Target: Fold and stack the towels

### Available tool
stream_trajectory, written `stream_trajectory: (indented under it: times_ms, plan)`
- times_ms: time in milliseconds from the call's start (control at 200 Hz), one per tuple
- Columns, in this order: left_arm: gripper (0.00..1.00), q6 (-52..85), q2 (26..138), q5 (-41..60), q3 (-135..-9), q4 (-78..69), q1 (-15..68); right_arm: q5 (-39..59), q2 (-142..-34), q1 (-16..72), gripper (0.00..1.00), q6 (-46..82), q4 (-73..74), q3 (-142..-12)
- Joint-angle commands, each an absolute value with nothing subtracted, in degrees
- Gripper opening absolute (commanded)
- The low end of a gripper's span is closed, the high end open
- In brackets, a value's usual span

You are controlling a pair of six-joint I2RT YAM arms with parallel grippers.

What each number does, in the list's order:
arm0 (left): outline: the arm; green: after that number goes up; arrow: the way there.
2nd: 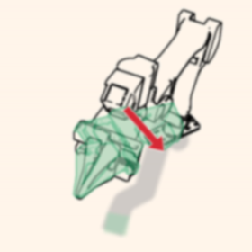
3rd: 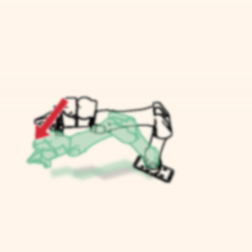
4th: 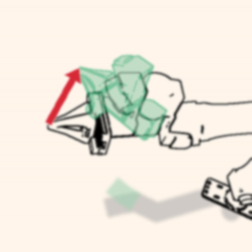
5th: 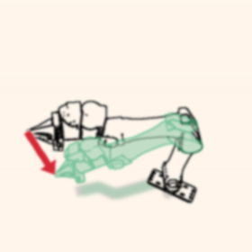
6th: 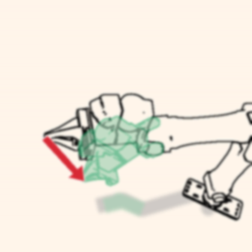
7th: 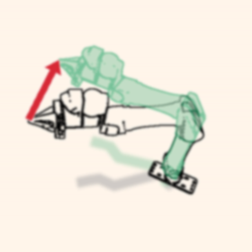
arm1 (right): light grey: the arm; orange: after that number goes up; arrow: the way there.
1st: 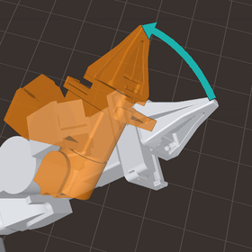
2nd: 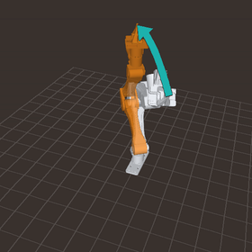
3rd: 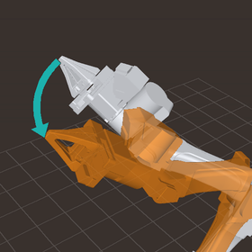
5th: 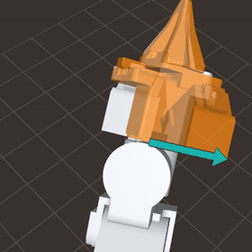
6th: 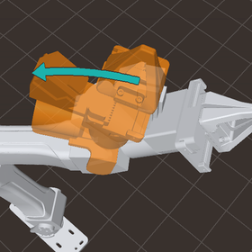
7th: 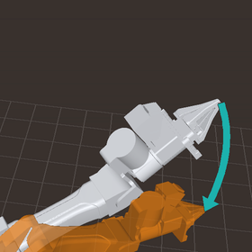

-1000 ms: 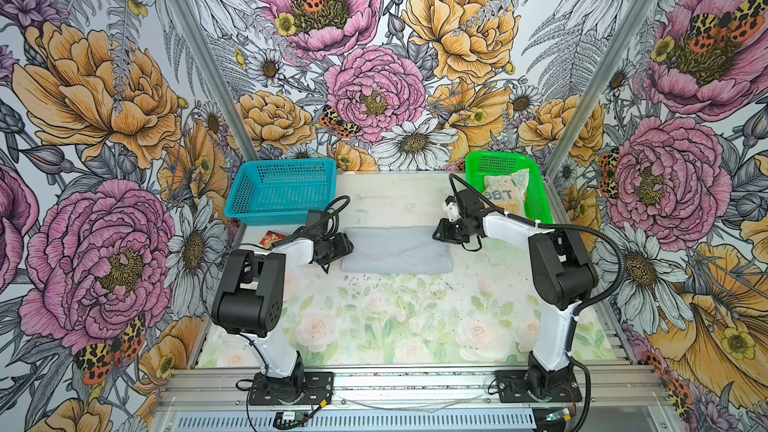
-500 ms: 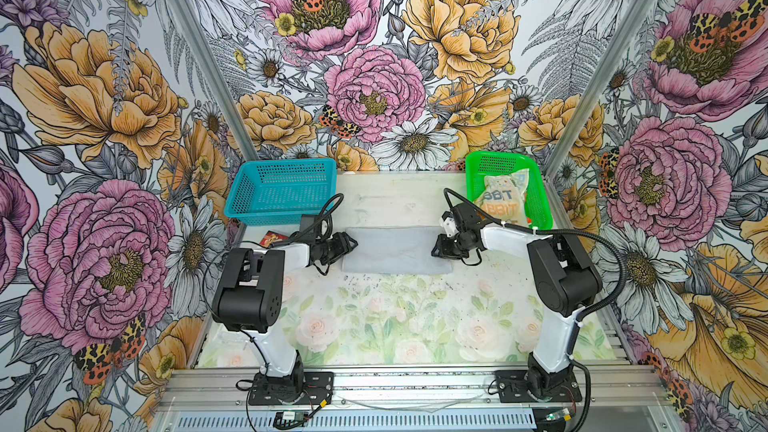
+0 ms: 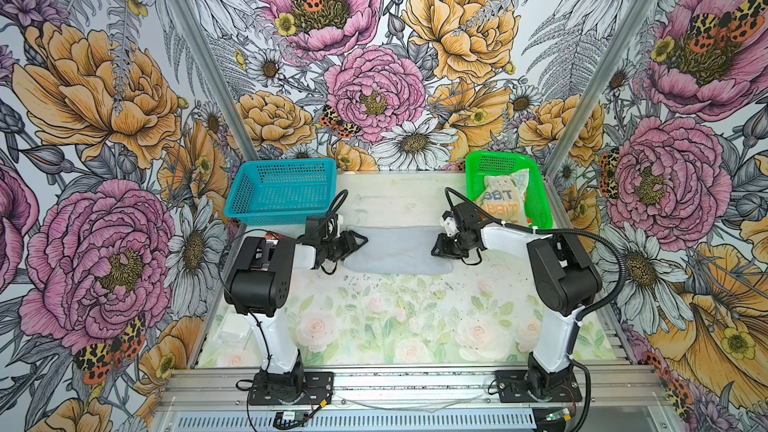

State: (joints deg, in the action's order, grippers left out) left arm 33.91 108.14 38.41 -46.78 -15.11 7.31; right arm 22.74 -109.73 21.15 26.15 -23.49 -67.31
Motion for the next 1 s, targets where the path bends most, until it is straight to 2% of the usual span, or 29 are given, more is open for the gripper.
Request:
stream_trajectory:
  times_ms: [0,165,320,475,595,755,775,800,810,996]
  plan:
    - [0.42,37.04,112.29,37.05,-45.88,-12.75,9.13,22.68,-112.46,22.10,0.31,27.00,-23.51,-68.12]
    - [0.00,37.53,110.88,36.63,-47.87,-13.95,9.62,22.11,-111.10,22.33,0.31,26.98,-23.48,-66.98]
    - [0.00,32.61,106.72,32.04,-53.95,-1.92,9.84,21.59,-109.29,22.07,0.30,26.39,-23.54,-66.36]
    - [0.00,25.29,101.56,21.88,-64.50,15.12,10.93,23.16,-105.59,21.45,0.31,25.93,-23.47,-67.73]
    - [0.00,20.29,101.48,13.24,-75.61,28.13,10.91,25.32,-102.62,20.92,0.38,25.67,-23.57,-68.96]
    - [0.00,12.97,107.97,2.64,-92.88,41.92,11.33,26.12,-99.15,20.57,0.60,25.36,-23.48,-68.54]
    - [0.00,12.14,108.82,0.86,-94.92,43.13,11.53,25.94,-98.75,20.57,0.69,25.71,-23.47,-68.20]
    - [0.00,11.11,109.94,-1.05,-97.56,44.51,11.60,25.63,-98.03,20.60,0.94,26.06,-23.48,-67.68]
    - [0.00,10.75,110.21,-1.82,-98.59,45.01,11.67,25.59,-97.79,20.62,0.98,26.20,-23.54,-67.44]
    - [0.00,6.75,116.99,-6.62,-113.13,48.35,10.55,23.85,-89.32,21.86,0.99,28.12,-20.94,-60.42]
